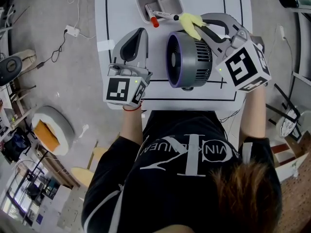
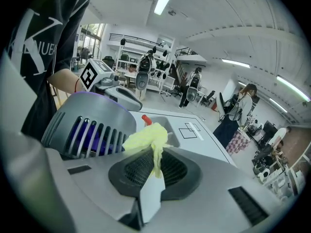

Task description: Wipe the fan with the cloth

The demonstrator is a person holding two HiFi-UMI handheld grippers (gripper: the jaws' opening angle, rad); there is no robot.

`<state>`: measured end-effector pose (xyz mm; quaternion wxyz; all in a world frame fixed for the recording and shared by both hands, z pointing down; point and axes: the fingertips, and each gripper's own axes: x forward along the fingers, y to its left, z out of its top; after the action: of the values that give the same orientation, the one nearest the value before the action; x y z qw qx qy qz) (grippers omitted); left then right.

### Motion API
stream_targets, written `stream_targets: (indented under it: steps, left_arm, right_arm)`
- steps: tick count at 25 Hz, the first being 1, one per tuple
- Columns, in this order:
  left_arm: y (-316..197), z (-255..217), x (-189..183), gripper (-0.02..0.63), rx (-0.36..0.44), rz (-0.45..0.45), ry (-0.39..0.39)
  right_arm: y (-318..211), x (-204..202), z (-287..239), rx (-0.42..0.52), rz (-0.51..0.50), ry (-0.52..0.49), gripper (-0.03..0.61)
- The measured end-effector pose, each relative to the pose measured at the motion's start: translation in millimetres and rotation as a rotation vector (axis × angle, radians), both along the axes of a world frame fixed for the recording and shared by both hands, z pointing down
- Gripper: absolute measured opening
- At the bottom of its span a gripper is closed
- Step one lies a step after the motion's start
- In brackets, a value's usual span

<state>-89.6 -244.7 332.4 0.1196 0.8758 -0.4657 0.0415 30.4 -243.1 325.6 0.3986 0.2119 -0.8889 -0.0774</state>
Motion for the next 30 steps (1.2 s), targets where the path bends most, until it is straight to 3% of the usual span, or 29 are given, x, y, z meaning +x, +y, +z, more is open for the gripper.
stream_targets:
  steps: [5,10,13,21,30]
  left_arm:
    - [-6,2,-3,0.009,-0.008,0.004,0.004]
    - [1,-2,-8,0.009,0.005,0.01,0.009]
    - [5,-6,-8,0.009,0.01,0.008,0.01]
    - [8,-6,-12,0.009,0.017,0.02,0.011]
    - [18,-20,-2,0.009,0.041,0.047,0.01]
  right_arm:
    - [-10,5,3,0.004,0.011,0.027,0.031]
    - [-14,2,-17,0.109,0.054,0.024,0.032]
    - [-8,-6,-28,0.135,0.027,0.032,0.032]
    - [29,-29,-39,0.039,-0.103,-0.025,0.032]
    - [57,-33,-55,0.021,-0.142,-0.041,0.031]
